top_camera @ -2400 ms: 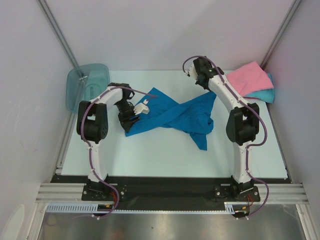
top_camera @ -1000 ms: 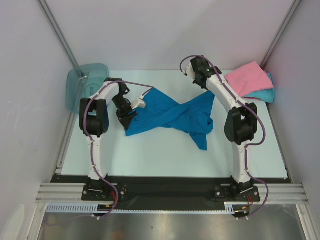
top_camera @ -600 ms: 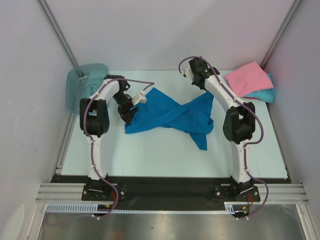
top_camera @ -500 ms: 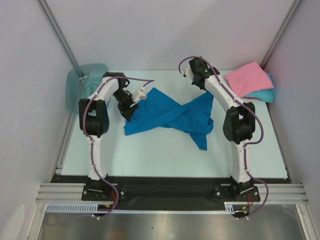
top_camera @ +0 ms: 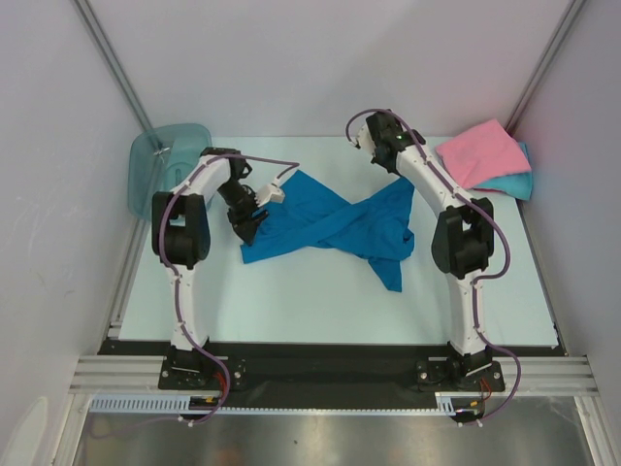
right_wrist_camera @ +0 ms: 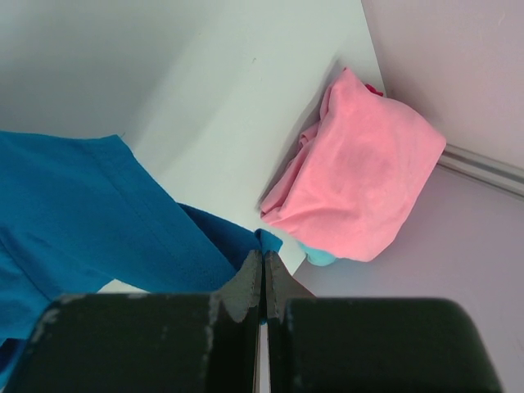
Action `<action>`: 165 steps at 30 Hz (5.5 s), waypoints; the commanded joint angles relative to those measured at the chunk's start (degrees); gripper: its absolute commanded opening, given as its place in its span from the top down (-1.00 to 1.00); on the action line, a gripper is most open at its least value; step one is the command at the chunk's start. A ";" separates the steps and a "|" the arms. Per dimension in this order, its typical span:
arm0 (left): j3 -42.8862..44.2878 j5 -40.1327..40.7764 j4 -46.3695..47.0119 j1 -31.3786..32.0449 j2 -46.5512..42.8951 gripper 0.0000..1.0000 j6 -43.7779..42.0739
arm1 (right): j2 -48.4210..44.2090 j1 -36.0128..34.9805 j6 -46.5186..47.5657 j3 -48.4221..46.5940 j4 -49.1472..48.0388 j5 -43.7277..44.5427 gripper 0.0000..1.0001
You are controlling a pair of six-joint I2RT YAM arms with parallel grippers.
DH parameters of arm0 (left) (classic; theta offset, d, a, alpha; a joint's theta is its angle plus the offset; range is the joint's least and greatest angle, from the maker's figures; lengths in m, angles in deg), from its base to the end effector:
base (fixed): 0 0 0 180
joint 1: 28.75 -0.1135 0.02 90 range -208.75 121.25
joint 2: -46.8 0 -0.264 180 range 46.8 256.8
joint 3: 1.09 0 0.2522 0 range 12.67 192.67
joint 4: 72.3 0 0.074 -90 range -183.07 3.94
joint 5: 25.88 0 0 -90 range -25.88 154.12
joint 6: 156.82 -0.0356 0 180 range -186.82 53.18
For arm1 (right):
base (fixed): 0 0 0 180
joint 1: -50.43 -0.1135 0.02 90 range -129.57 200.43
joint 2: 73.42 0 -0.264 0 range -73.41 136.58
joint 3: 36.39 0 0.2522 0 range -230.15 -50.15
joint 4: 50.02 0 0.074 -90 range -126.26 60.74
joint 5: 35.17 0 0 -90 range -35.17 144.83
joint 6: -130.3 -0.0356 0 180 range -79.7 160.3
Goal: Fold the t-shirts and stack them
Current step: Flatten the tshirt out
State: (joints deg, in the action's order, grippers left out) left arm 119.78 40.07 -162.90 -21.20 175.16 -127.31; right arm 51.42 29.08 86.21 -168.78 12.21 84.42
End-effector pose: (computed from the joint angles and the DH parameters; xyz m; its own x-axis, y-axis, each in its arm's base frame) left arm 0.4134 -0.0694 0.1822 -0.4285 0.8585 -0.2818 0.8852 0.3364 -0.3212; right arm 0.4549 0.1589 0.2777 -0.4923 -0.8630 -0.1129 -0.5811 0.4225 -0.6956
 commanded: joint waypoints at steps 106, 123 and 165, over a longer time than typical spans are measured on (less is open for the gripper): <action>-1.55 40.66 68.04 2.64 -21.04 0.99 14.88 | -6.01 -0.89 -6.97 4.73 6.89 -20.87 1.00; -2.52 45.06 70.86 3.96 -19.98 0.99 14.17 | -3.28 -4.32 -1.70 -0.90 21.14 -35.47 -0.20; -4.89 48.14 73.59 6.16 -18.93 0.99 12.15 | -10.48 -5.46 26.23 9.30 -3.42 -27.28 -0.15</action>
State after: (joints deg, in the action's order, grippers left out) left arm 113.23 87.04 -92.28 -15.25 158.02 -114.09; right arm 49.02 22.90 103.50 -159.27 -0.47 63.65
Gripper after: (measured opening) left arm 0.007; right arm 0.575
